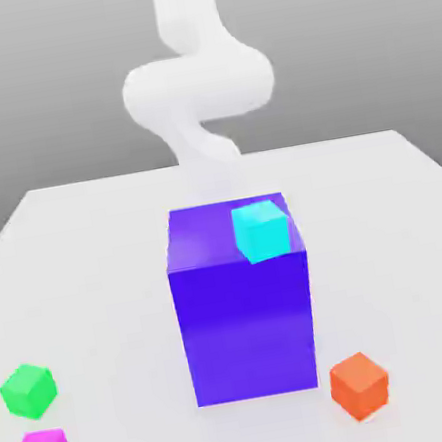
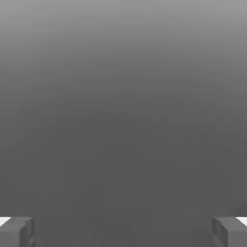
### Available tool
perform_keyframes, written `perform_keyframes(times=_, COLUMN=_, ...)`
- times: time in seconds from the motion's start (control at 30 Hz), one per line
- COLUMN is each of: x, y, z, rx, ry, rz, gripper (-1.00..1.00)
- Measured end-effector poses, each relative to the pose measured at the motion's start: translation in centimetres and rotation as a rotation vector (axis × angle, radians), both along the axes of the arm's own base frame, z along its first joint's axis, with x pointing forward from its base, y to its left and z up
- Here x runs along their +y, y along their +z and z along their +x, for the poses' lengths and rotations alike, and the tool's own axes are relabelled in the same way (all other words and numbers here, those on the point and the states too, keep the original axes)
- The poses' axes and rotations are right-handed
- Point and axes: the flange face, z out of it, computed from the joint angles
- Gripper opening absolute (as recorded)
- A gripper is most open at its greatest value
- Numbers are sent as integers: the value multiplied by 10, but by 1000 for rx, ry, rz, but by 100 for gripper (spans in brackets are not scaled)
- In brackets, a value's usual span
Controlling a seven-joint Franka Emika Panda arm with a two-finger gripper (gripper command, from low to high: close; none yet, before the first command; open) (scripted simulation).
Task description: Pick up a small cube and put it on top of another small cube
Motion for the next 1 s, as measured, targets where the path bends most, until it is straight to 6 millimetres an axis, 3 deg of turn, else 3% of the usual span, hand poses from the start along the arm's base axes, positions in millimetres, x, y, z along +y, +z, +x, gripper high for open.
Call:
perform_keyframes(times=0.23, x=-59, y=-105, z=75, rx=163, ry=-348, rz=105, gripper=0)
perform_keyframes(times=0.47, x=-132, y=-224, z=109, rx=299, ry=-684, rz=230, gripper=0)
perform_keyframes(times=0.67, x=-200, y=-331, z=103, rx=400, ry=-989, rz=361, gripper=0)
perform_keyframes(times=1.0, x=-248, y=-499, z=65, rx=540, ry=-1382, rz=584, gripper=0)
